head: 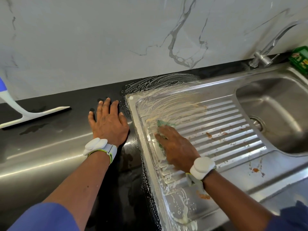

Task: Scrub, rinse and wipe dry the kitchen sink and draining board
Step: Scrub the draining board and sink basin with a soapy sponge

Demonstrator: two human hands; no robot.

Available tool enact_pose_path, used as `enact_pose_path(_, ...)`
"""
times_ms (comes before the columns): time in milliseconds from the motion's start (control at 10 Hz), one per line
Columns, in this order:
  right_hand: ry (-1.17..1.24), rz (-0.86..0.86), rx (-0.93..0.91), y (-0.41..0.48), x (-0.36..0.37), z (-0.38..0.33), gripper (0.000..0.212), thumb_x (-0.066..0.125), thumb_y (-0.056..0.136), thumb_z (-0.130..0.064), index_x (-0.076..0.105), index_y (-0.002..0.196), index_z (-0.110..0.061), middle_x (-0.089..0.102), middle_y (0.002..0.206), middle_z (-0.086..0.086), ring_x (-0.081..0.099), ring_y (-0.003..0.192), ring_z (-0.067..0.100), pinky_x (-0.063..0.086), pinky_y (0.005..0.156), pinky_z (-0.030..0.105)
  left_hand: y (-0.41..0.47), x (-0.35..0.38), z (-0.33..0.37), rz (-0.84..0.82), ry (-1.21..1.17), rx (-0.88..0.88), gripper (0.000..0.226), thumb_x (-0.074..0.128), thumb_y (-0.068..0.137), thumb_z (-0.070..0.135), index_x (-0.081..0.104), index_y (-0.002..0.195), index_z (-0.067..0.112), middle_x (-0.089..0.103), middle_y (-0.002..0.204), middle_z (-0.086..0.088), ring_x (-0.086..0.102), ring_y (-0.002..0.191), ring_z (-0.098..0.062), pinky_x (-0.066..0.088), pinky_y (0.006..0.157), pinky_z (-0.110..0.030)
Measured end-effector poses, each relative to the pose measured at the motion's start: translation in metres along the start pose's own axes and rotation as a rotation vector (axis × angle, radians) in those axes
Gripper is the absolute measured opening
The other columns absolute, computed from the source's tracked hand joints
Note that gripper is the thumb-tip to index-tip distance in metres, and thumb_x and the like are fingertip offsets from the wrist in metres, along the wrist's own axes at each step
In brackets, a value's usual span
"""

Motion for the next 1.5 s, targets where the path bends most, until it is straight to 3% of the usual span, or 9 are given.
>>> enact_pose_path(100, -0.038, 0.0, -0.21, -0.012, -0.003, 0.016, 0.065, 0.065, 0.084, -0.001, 0.048, 0.146, -0.007, 0.043, 0.155, 0.012, 0.037, 0.145, 0.029, 0.039, 0.111, 0.04, 0.0, 0.001, 0.0, 0.01, 0.007, 0.004, 0.05, 0.042, 0.1, 0.037, 0.044, 0.149, 0.028, 0.036, 0.163, -0.001, 0.023, 0.156, -0.024, 0.014, 0.123, -0.06)
enact_pose_path(300, 0.023, 0.1, 0.3, 0.004, -0.018, 0.078, 0.061, 0.048, 0.09, -0.002, 0.042, 0.149, -0.01, 0.025, 0.163, 0.014, 0.02, 0.152, 0.034, 0.013, 0.124, 0.054, -0.001, 0.004, 0.001, 0.018, 0.013, 0.003, 0.05, 0.042, 0.099, 0.038, 0.045, 0.148, 0.028, 0.038, 0.163, -0.001, 0.024, 0.155, -0.024, 0.015, 0.123, -0.06)
enact_pose_path(500, 0.131, 0.011, -0.105, -0.03, 0.01, -0.026, 0.067, 0.039, 0.097, -0.005, 0.016, 0.158, -0.017, 0.001, 0.166, 0.001, -0.005, 0.155, 0.019, -0.003, 0.125, 0.039, 0.001, 0.001, 0.0, -0.003, 0.019, 0.002, 0.051, 0.04, 0.1, 0.038, 0.043, 0.149, 0.028, 0.036, 0.164, -0.001, 0.022, 0.156, -0.024, 0.013, 0.124, -0.059)
enact_pose_path(700, 0.055, 0.123, 0.511, -0.03, -0.009, 0.061, 0.053, 0.036, 0.099, -0.028, 0.041, 0.152, -0.021, 0.022, 0.164, 0.01, 0.016, 0.153, 0.035, 0.018, 0.123, 0.054, -0.004, 0.002, 0.0, -0.015, 0.011, -0.004, 0.051, 0.039, 0.1, 0.038, 0.043, 0.15, 0.028, 0.035, 0.164, -0.001, 0.021, 0.156, -0.024, 0.011, 0.124, -0.059)
enact_pose_path(900, 0.088, 0.079, -0.005, -0.056, 0.012, -0.029, 0.052, 0.041, 0.103, -0.017, 0.033, 0.154, -0.021, 0.024, 0.164, 0.004, 0.017, 0.153, 0.027, 0.021, 0.124, 0.047, 0.001, 0.0, 0.0, -0.018, 0.0, 0.007, 0.053, 0.038, 0.099, 0.039, 0.043, 0.15, 0.027, 0.035, 0.164, -0.001, 0.022, 0.156, -0.024, 0.011, 0.124, -0.06)
enact_pose_path(1000, 0.246, 0.216, 0.363, -0.074, 0.007, 0.021, 0.048, 0.049, 0.1, -0.013, 0.045, 0.148, -0.016, 0.05, 0.148, 0.013, 0.053, 0.131, 0.033, 0.054, 0.098, 0.049, -0.002, 0.001, -0.002, 0.001, 0.002, -0.005, 0.053, 0.038, 0.098, 0.039, 0.044, 0.15, 0.027, 0.036, 0.164, -0.002, 0.023, 0.155, -0.025, 0.012, 0.124, -0.06)
enact_pose_path(1100, 0.216, 0.231, 0.586, -0.04, 0.001, 0.042, 0.048, 0.045, 0.096, -0.004, 0.048, 0.143, -0.012, 0.045, 0.151, 0.016, 0.05, 0.131, 0.04, 0.056, 0.091, 0.051, -0.001, 0.001, 0.001, -0.009, 0.004, 0.004, 0.053, 0.038, 0.098, 0.039, 0.044, 0.15, 0.027, 0.036, 0.164, -0.001, 0.022, 0.155, -0.025, 0.012, 0.124, -0.06)
enact_pose_path(1300, 0.087, 0.175, 0.048, -0.075, 0.015, -0.02, 0.06, 0.041, 0.091, 0.009, 0.042, 0.148, -0.009, 0.036, 0.158, 0.012, 0.035, 0.146, 0.033, 0.044, 0.111, 0.043, 0.001, 0.0, -0.001, -0.007, -0.008, 0.013, 0.052, 0.039, 0.099, 0.039, 0.044, 0.149, 0.028, 0.036, 0.164, -0.001, 0.023, 0.155, -0.024, 0.013, 0.123, -0.06)
enact_pose_path(1500, 0.255, 0.251, 0.56, -0.054, -0.008, 0.059, 0.06, 0.047, 0.098, -0.001, 0.036, 0.155, -0.017, 0.055, 0.142, 0.019, 0.065, 0.111, 0.041, 0.058, 0.086, 0.046, 0.001, 0.001, 0.0, -0.004, 0.004, 0.005, 0.053, 0.037, 0.098, 0.04, 0.044, 0.149, 0.028, 0.036, 0.163, -0.001, 0.023, 0.155, -0.024, 0.013, 0.123, -0.06)
Point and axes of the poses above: each hand's wrist, its own y-axis towards the middle knuckle, its own x-axis out of the palm, z = x × y, the point moved 1 cm from there along y, towards the middle knuckle
